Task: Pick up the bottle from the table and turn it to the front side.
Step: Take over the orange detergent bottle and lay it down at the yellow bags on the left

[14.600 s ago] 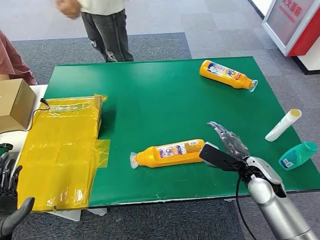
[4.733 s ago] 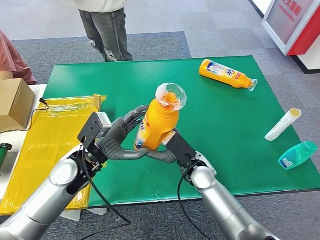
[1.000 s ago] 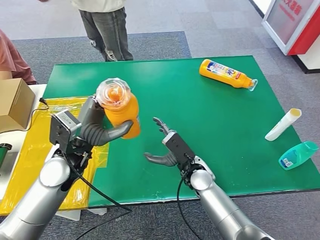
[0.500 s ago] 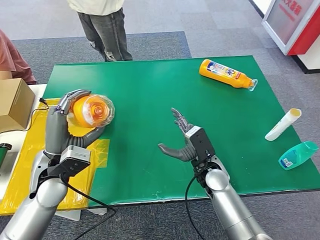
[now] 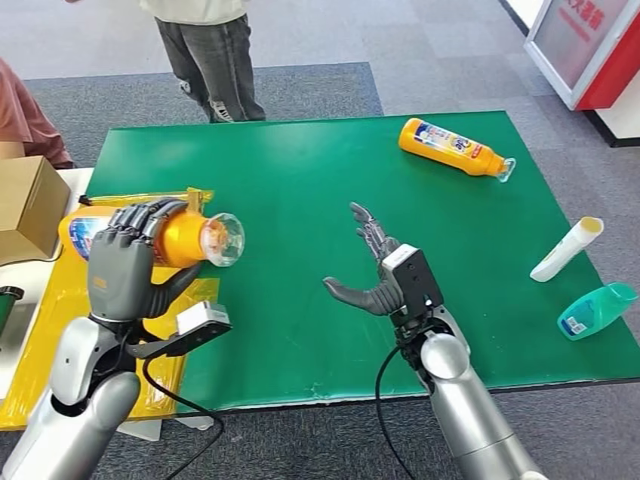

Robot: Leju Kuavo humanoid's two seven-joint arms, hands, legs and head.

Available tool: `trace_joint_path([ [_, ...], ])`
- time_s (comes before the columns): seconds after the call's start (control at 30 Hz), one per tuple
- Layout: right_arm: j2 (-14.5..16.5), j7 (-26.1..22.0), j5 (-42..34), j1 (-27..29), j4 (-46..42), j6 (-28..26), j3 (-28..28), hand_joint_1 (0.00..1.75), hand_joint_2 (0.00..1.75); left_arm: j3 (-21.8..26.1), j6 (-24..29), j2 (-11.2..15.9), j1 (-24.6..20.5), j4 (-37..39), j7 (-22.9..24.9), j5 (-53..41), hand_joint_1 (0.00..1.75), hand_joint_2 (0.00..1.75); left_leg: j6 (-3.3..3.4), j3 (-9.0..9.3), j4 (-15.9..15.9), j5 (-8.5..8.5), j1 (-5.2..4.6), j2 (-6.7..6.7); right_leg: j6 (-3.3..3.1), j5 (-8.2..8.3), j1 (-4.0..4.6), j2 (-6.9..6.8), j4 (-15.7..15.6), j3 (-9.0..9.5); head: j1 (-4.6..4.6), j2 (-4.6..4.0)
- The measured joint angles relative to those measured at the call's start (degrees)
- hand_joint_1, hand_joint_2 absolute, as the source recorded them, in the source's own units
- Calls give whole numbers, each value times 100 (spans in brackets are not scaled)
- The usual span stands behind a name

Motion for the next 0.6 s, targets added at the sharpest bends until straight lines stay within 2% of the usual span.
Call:
trace_joint_path([
  [0.1, 0, 70, 90, 24, -124, 57, -37, 0, 175, -20, -774, 86, -38, 220, 398, -250, 175, 175, -1, 0, 0, 1, 0, 1, -1, 1, 0, 1, 0, -2, -1, 0],
  [0.17, 0, 101, 155, 38, -170, 73, -66, 0, 175, -32, -1015, 137, -77, 401, 499, -262, 175, 175, -1, 0, 0, 2, 0, 1, -1, 2, 0, 1, 0, -2, -1, 0],
  [0.37, 0, 121, 240, 52, -264, 127, -138, 0, 175, -45, -1236, 238, -197, 931, 640, -319, 175, 175, -1, 0, 0, 3, 0, 1, -1, 2, 0, 1, 0, -1, 0, 0],
  [0.6, 2, 143, 291, 24, -285, 157, -153, 0, 175, -38, -1365, 248, -346, 1667, 591, -294, 175, 175, -1, -1, 0, 2, 0, 1, 0, 2, 0, 1, 0, -1, -1, 0],
])
